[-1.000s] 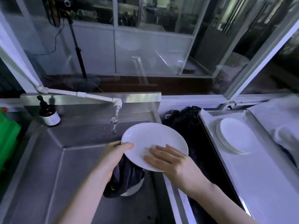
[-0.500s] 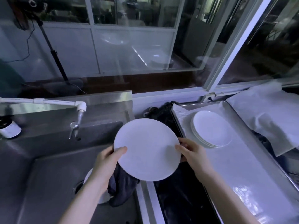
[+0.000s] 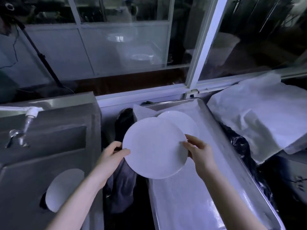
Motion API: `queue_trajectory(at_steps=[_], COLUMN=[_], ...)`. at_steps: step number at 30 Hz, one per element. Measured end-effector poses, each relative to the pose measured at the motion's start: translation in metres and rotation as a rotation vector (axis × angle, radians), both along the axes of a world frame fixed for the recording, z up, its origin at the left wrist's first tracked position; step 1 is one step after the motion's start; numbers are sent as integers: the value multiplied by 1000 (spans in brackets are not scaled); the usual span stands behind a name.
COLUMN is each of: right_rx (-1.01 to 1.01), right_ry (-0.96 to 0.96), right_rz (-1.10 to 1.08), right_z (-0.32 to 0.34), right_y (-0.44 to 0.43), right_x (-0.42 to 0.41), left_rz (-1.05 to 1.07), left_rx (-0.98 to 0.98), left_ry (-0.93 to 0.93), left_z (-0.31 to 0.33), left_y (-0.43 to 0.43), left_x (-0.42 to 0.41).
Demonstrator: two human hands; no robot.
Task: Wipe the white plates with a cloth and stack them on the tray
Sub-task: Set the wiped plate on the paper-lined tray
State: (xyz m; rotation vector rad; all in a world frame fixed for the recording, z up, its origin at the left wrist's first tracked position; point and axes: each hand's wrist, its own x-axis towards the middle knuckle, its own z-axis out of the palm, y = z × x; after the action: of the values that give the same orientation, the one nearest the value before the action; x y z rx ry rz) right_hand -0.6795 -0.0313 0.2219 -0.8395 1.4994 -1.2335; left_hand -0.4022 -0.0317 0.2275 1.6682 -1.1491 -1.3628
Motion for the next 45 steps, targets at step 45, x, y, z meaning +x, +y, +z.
queue_trajectory(at_steps=[45], right_rx=[165], right_ry=[604], right_rz=[5], right_z=[-83], right_y=[-121], right_x=[-96], left_rz=[-100], left_rx=[42], left_ry=[-311], left_z=[-76], left_y=[-122], left_x=[-104])
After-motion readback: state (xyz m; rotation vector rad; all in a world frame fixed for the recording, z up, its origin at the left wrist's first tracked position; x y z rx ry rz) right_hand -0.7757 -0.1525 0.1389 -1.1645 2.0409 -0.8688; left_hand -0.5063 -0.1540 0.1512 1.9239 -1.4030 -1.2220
